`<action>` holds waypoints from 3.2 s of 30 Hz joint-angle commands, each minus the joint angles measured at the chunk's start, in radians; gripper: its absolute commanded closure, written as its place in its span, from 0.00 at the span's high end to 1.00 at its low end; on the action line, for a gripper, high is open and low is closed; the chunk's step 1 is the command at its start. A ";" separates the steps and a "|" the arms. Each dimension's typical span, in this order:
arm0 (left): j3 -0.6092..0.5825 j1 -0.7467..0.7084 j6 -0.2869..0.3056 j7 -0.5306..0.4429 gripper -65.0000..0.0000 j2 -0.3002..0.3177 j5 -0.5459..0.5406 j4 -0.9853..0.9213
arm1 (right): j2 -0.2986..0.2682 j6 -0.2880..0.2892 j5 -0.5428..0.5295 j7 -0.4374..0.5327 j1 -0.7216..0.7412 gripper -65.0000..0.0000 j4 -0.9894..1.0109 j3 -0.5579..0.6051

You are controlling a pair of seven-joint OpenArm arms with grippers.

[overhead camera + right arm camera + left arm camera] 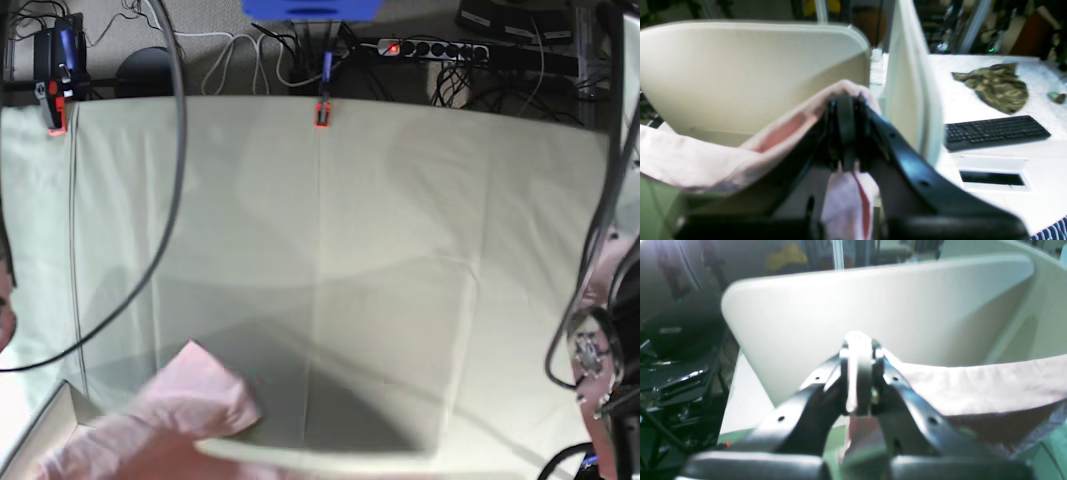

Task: Layout the t-shirt on the table in an organized manner, then fold the t-shirt properly
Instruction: 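Lift the t-shirt high with both grippers and lay it flat, then release the right gripper and regrasp the shirt edge beside it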

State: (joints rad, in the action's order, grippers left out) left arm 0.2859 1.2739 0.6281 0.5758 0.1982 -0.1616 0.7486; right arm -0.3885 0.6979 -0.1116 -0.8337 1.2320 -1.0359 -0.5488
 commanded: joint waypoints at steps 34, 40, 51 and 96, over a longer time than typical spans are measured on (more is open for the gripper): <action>0.381 -1.264 0.009 0.161 0.01 0.152 -0.289 0.659 | 0.260 0.000 -0.021 0.015 -1.385 0.00 -0.731 -0.034; 0.381 -1.348 0.009 0.163 0.01 0.106 -0.287 0.656 | 0.260 0.000 -0.017 0.015 -1.409 0.00 -0.734 -0.034; 0.398 -1.439 0.009 0.161 0.01 0.070 -0.287 0.655 | 0.208 0.000 -0.017 -0.082 -1.317 0.50 -0.614 -0.038; 0.431 -1.430 0.009 0.161 0.01 0.060 -0.287 0.650 | 0.385 0.000 -0.018 -0.080 -1.440 0.00 -0.613 -0.092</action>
State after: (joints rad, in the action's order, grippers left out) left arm 0.7116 -0.1635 0.6327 0.7555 0.2382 -0.4355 1.3827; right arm 0.0029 0.6987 -0.1165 -0.9253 -0.2142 -1.6283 -0.6384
